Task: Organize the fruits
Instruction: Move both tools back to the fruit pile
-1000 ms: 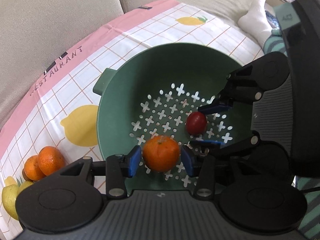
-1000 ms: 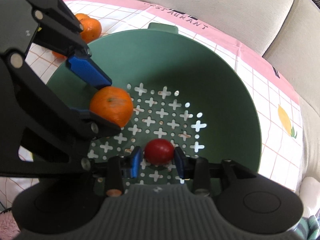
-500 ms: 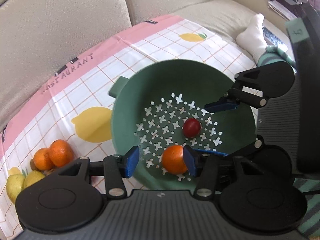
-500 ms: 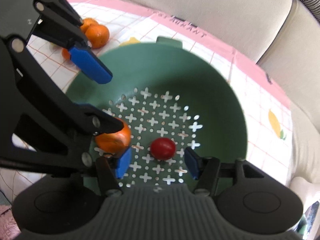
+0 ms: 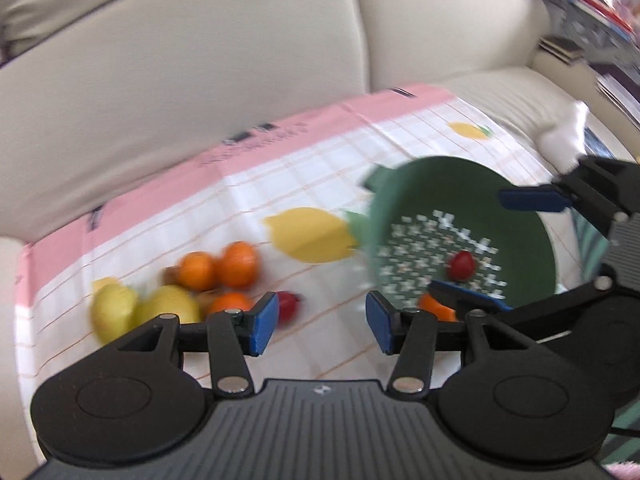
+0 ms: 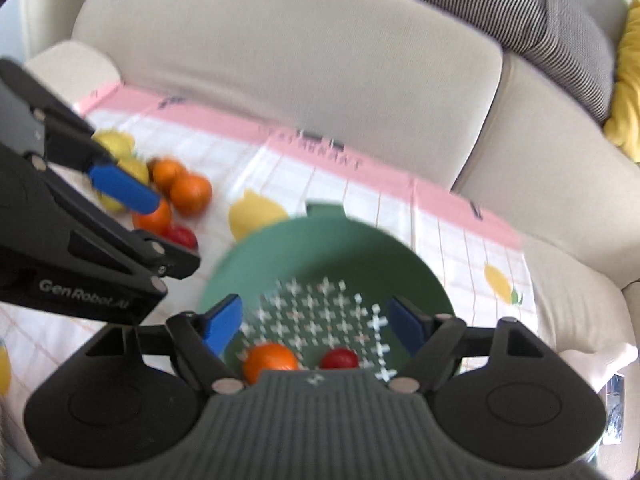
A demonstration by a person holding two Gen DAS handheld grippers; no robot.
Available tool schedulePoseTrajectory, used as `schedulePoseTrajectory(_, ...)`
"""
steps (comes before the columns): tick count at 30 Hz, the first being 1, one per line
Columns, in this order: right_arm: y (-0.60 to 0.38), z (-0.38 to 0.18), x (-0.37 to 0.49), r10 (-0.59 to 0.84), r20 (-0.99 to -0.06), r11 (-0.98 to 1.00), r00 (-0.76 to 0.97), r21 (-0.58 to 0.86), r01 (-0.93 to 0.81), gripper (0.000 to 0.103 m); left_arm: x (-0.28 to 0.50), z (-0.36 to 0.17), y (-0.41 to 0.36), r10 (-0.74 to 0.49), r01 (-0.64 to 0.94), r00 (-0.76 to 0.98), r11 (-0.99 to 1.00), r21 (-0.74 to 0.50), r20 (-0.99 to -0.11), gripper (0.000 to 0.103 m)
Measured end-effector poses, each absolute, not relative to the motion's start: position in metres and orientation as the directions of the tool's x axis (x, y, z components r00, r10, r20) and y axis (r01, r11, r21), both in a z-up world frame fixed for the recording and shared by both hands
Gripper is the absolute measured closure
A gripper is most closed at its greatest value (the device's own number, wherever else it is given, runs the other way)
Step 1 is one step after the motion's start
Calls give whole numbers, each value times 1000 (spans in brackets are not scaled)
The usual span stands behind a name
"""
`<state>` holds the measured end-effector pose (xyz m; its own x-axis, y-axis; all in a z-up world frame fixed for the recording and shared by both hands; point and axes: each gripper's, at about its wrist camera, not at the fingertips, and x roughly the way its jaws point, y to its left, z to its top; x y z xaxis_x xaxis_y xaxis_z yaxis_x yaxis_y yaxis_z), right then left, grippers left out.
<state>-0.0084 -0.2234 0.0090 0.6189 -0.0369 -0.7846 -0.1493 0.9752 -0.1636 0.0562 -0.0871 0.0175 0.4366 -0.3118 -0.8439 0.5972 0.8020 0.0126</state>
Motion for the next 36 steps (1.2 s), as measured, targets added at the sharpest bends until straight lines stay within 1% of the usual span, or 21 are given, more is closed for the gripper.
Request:
schedulePoseTrajectory(3,-209,14,-9,-8,-759,984,651,-121,-129,25,59,22,-55,-299,533,485,846,7,-822,44)
schedulePoseTrajectory(6,-190,21,-11,4,-728,986,686,-111,-124,26,63,25,-24,-290,471,522,882,-12,-802,44)
schedulePoseTrajectory(9,-168,26,-17,31,-713,989,701,-80,-125,29,65,22,1,-276,425,543,905,-23,-793,44)
schedulePoseTrajectory(11,-158,24,-16,51,-715,990,697,-53,-127,36,66,18,14,-275,406,548,913,-37,-790,44)
schedulePoseTrajectory(15,-141,11,-10,81,-728,989,681,-25,-145,41,68,6,28,-273,384,535,921,-58,-800,44)
schedulePoseTrajectory(16,-138,8,-9,95,-730,987,677,-18,-157,44,69,3,30,-273,381,529,923,-63,-804,44)
schedulePoseTrajectory(23,-119,-8,3,134,-747,975,651,-18,-222,47,77,-20,38,-276,371,505,925,-83,-818,44)
schedulePoseTrajectory(26,-110,-16,13,145,-756,969,639,-23,-246,48,85,-28,46,-267,351,501,932,-89,-823,44)
schedulePoseTrajectory(30,-99,-23,27,183,-758,963,626,8,-271,48,103,-34,62,-236,318,498,945,-77,-835,44)
schedulePoseTrajectory(33,-87,-28,36,207,-752,957,625,23,-289,48,117,-35,73,-234,312,495,947,-80,-837,44)
schedulePoseTrajectory(36,-73,-35,47,223,-753,952,619,32,-305,43,130,-38,79,-223,306,489,949,-74,-843,43)
